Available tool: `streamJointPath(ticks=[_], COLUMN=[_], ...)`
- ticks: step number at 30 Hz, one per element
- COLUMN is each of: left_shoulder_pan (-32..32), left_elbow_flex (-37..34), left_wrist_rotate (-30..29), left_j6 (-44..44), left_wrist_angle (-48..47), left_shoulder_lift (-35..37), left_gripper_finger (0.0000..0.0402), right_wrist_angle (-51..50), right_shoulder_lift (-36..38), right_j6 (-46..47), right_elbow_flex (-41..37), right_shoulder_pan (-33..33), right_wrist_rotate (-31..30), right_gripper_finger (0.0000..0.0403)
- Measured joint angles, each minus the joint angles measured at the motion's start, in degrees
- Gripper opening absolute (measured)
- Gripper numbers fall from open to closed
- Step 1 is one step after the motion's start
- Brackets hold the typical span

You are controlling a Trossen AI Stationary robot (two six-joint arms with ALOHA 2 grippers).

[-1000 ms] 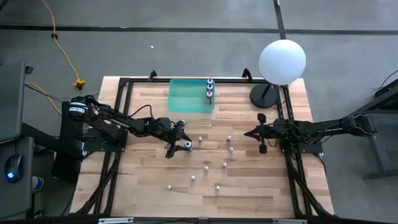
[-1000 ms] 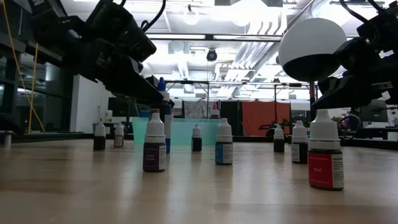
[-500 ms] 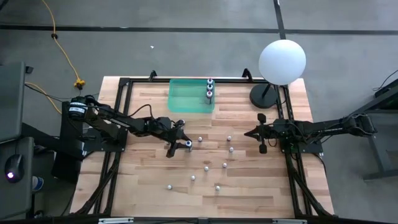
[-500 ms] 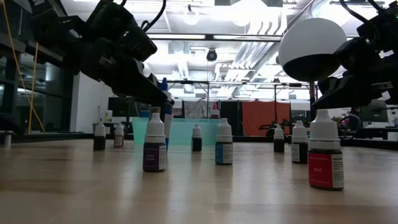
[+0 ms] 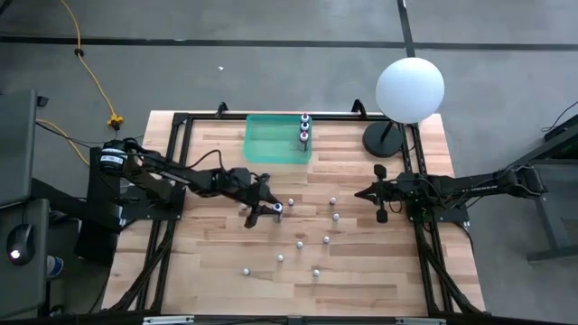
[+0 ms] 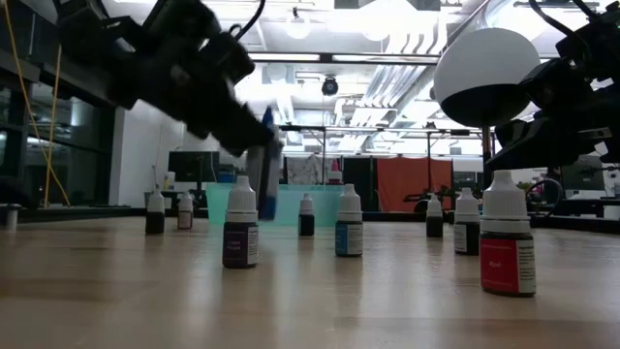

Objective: Pick & Place food coloring
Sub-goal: Put the big blue food coloring bottle into the blue transparent bin

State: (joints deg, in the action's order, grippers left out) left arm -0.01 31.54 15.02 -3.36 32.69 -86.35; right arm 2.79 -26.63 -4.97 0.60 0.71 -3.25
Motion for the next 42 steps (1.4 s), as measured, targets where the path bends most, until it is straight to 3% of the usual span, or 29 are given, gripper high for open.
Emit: streamJointPath(ticks=[11,22,26,31,39,42], left_shoulder_pan=[0.2,6.0,8.7,12.6,15.5,15.5], left_elbow_flex=[3.4,3.4,3.4,3.4,3.4,5.6], left_wrist_rotate=[14.6,28.9,29.7,22.3,0.6,-9.2], left_j6=[1.8,-1.7,-1.9,-2.1,-2.5,-1.6], left_wrist_angle=[0.2,-2.5,-4.6,-9.0,-13.1,-18.7], left_shoulder_lift=[5.5,13.7,16.1,18.8,19.9,19.8], left_gripper_finger=[0.0111,0.0111,0.0111,0.0111,0.0111,0.0111], right_wrist_angle=[0.0,0.0,0.0,0.0,0.0,0.0], right_shoulder_lift=[0.0,0.0,0.0,0.0,0.0,0.0], right_j6=[0.0,0.0,0.0,0.0,0.0,0.0], right_elbow_flex=[0.0,0.0,0.0,0.0,0.0,0.0], right_shoulder_pan=[0.0,0.0,0.0,0.0,0.0,0.0], right_wrist_rotate=[0.0,0.0,0.0,0.0,0.0,0.0], right_gripper_finger=[0.0,0.0,0.0,0.0,0.0,0.0])
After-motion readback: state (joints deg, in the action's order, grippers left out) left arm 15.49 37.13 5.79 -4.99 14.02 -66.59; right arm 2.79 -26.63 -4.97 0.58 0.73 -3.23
